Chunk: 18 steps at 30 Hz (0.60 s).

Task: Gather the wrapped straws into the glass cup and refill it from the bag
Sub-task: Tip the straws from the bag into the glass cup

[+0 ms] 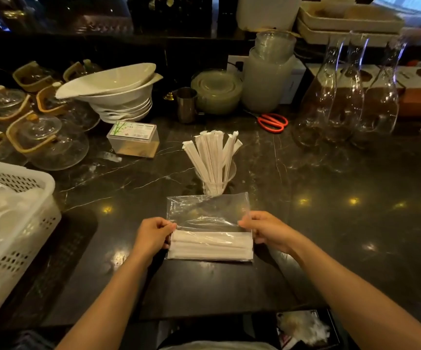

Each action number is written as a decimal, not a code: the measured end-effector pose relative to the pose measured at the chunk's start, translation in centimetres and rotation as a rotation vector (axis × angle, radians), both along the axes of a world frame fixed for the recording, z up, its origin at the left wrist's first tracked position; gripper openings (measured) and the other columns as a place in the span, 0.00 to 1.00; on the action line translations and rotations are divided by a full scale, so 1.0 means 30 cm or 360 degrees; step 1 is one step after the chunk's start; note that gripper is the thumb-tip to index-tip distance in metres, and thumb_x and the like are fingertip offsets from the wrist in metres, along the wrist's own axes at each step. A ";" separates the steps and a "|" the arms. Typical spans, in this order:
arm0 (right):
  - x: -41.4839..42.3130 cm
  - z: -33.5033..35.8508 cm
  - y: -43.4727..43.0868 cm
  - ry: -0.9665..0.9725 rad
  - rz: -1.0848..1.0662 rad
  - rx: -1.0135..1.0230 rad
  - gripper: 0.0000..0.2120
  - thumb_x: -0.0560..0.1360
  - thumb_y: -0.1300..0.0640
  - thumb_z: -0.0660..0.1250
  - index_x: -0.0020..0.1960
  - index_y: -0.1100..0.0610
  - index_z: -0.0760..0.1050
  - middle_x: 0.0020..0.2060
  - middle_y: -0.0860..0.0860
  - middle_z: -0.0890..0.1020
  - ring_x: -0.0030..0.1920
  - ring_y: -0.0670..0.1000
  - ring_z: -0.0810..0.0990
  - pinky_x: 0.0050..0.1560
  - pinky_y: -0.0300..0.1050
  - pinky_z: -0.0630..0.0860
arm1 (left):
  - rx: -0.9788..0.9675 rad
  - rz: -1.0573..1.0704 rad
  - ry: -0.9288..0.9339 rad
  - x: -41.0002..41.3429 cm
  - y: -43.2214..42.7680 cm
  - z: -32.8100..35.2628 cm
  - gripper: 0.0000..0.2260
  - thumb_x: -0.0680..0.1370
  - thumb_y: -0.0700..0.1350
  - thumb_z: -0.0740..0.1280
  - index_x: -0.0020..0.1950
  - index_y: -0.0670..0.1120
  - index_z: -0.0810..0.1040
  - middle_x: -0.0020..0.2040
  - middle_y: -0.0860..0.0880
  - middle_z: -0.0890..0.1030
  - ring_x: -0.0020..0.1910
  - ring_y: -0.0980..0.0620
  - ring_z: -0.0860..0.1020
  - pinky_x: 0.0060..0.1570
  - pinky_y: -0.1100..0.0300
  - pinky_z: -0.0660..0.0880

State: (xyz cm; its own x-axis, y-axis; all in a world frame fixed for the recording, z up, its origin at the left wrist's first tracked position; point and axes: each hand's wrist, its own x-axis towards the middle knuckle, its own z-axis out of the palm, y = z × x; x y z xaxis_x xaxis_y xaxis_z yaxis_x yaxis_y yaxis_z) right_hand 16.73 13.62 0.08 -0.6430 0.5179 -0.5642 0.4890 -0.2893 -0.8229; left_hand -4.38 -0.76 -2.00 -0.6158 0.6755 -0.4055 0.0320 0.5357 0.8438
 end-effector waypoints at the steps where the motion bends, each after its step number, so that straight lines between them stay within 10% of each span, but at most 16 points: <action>1: 0.002 -0.003 0.002 0.0019 -0.0029 -0.0036 0.11 0.72 0.59 0.66 0.31 0.53 0.71 0.27 0.45 0.74 0.27 0.42 0.69 0.24 0.32 0.66 | -0.0021 0.0004 0.0024 -0.004 0.000 -0.004 0.09 0.73 0.38 0.66 0.33 0.40 0.75 0.26 0.45 0.73 0.25 0.51 0.70 0.19 0.69 0.70; 13: 0.042 0.070 0.032 -0.0192 0.0214 0.0302 0.08 0.72 0.62 0.67 0.34 0.57 0.75 0.33 0.52 0.81 0.27 0.42 0.75 0.28 0.33 0.72 | -0.0134 0.0017 0.0315 -0.016 0.001 0.002 0.10 0.73 0.38 0.66 0.31 0.39 0.75 0.24 0.45 0.74 0.15 0.58 0.71 0.29 0.59 0.75; 18: 0.027 0.115 0.023 -0.0213 0.0276 0.0481 0.12 0.70 0.60 0.69 0.28 0.53 0.75 0.30 0.49 0.80 0.28 0.42 0.72 0.35 0.38 0.70 | -0.0171 -0.0055 0.0555 -0.004 0.000 0.013 0.05 0.71 0.40 0.69 0.40 0.41 0.74 0.32 0.46 0.76 0.37 0.45 0.77 0.43 0.50 0.77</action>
State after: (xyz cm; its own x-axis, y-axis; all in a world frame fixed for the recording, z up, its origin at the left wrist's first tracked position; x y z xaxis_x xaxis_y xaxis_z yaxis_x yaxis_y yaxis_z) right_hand 17.55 14.31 3.53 -0.6667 0.5638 -0.4875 0.6184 0.0532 -0.7841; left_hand -4.49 -0.75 -1.60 -0.7071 0.6633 -0.2450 0.3276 0.6143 0.7178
